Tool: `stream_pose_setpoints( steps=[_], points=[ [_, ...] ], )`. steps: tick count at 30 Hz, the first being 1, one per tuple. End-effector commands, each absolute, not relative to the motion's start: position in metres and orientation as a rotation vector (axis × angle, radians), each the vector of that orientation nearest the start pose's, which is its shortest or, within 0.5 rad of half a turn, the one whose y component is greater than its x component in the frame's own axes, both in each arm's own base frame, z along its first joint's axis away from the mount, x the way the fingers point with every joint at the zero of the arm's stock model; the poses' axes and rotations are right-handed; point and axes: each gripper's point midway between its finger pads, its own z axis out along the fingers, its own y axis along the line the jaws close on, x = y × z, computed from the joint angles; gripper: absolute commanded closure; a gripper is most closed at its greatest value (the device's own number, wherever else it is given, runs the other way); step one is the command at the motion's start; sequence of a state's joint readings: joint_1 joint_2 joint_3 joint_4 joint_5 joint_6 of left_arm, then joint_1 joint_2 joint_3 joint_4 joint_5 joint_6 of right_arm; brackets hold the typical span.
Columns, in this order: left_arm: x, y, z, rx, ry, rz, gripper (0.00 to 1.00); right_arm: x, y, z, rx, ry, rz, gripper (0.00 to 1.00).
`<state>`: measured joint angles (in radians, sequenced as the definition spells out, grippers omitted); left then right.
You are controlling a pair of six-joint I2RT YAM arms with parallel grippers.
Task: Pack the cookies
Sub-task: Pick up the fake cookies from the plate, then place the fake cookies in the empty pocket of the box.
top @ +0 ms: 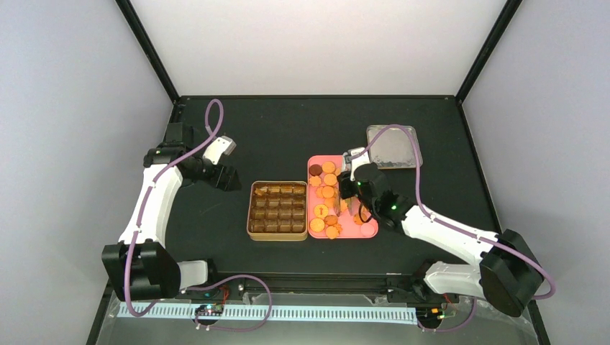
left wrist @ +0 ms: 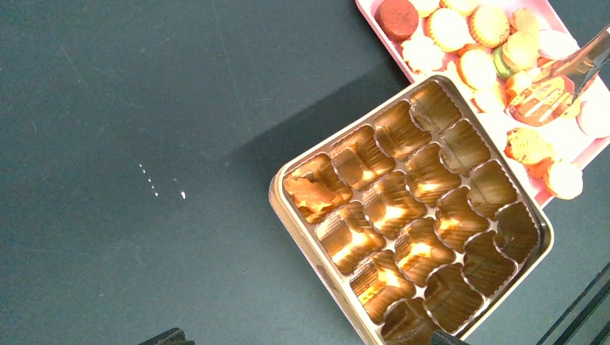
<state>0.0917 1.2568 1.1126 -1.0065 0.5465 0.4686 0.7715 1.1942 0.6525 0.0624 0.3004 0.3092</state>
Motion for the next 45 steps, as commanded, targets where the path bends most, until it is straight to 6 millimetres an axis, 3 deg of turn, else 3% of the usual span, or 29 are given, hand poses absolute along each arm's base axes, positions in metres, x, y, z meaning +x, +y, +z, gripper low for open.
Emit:
stream_pose_setpoints(
  steps=[1, 6, 19, 23, 27, 32, 38, 45],
  points=[
    [0.286, -0.064, 0.199, 0.633, 2.445, -0.548, 0.11, 0.312, 0.228, 0.193, -0.253, 1.969, 0.399, 0.87],
    [0.286, -0.065, 0.198, 0.631, 2.447, -0.552, 0.11, 0.311, 0.227, 0.213, -0.247, 1.930, 0.411, 0.97],
    [0.287, -0.065, 0.200, 0.633, 2.444, -0.557, 0.12, 0.279, 0.230, 0.244, -0.299, 1.887, 0.523, 0.99],
    [0.286, -0.065, 0.199, 0.635, 2.447, -0.554, 0.12, 0.278, 0.239, 0.266, -0.316, 1.848, 0.556, 0.99],
    [0.286, -0.064, 0.199, 0.633, 2.450, -0.552, 0.12, 0.284, 0.264, 0.289, -0.359, 1.807, 0.601, 0.99],
    [0.284, -0.062, 0.197, 0.628, 2.461, -0.543, 0.12, 0.289, 0.322, 0.314, -0.468, 1.762, 0.673, 0.99],
    [0.282, -0.057, 0.195, 0.613, 2.471, -0.537, 0.12, 0.299, 0.395, 0.306, -0.593, 1.777, 0.737, 0.99],
    [0.279, -0.052, 0.197, 0.608, 2.470, -0.541, 0.12, 0.317, 0.435, 0.289, -0.639, 1.813, 0.760, 0.95]
  ],
)
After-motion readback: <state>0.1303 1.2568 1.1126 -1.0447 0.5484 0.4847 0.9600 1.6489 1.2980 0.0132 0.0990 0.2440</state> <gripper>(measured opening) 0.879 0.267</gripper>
